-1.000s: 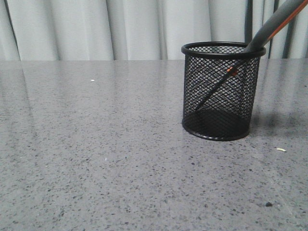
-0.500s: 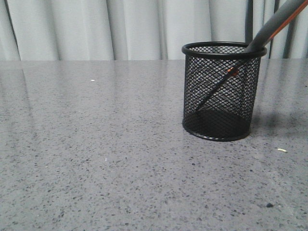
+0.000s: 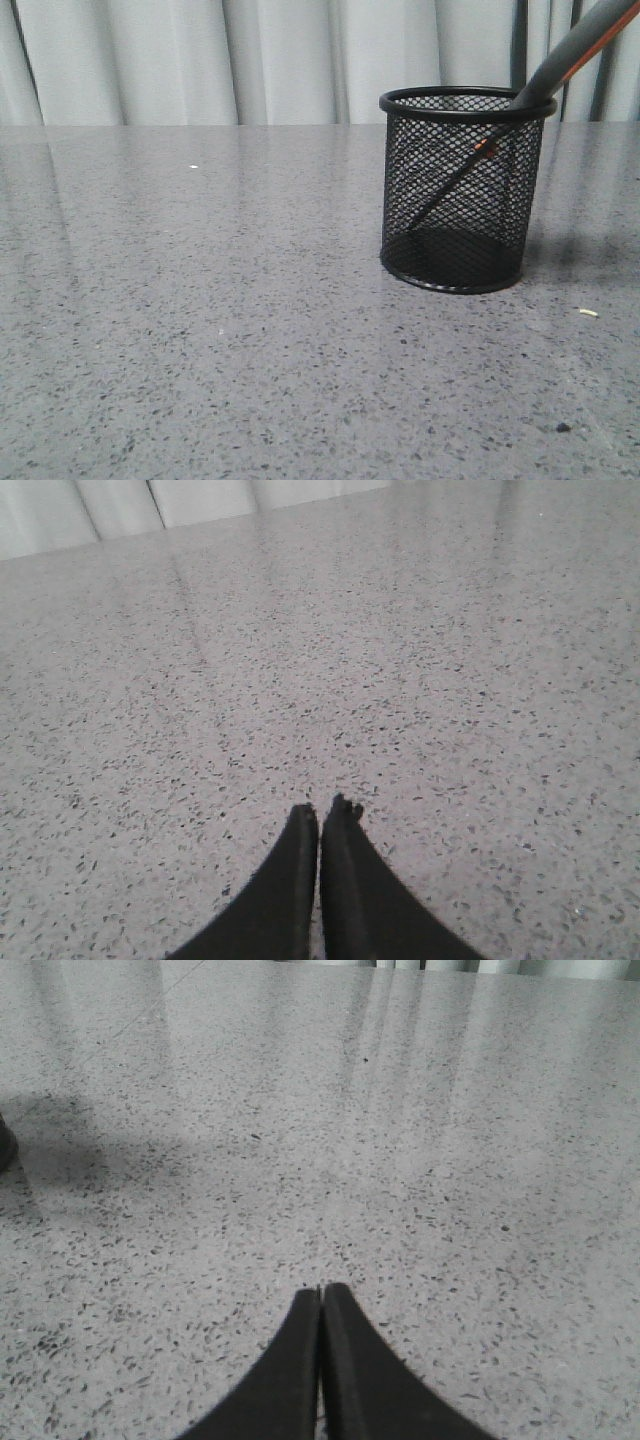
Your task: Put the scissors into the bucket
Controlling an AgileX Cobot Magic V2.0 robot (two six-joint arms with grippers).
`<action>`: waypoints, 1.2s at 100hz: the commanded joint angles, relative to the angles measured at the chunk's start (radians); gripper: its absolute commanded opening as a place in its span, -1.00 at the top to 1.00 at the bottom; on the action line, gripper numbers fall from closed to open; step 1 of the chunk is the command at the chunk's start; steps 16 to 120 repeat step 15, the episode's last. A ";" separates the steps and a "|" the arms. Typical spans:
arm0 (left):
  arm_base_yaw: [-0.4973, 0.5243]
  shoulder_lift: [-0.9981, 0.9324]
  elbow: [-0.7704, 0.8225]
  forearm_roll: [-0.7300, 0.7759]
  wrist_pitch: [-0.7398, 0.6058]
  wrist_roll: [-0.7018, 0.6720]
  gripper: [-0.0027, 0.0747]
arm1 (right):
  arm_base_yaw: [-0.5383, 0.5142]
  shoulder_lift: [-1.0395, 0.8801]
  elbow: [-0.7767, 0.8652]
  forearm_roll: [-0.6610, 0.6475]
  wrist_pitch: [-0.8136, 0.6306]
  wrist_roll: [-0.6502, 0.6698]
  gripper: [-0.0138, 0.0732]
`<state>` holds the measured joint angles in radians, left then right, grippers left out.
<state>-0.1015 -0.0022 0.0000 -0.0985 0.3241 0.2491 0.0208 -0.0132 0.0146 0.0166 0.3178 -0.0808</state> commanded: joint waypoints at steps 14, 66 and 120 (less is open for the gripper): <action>0.000 -0.023 0.040 -0.003 -0.060 -0.003 0.98 | -0.008 -0.018 0.005 -0.017 -0.032 0.001 0.79; 0.000 -0.023 0.040 -0.003 -0.060 -0.003 0.98 | -0.008 -0.018 0.005 -0.017 -0.032 0.001 0.79; 0.000 -0.023 0.040 -0.003 -0.060 -0.003 0.98 | -0.008 -0.018 0.005 -0.017 -0.032 0.001 0.79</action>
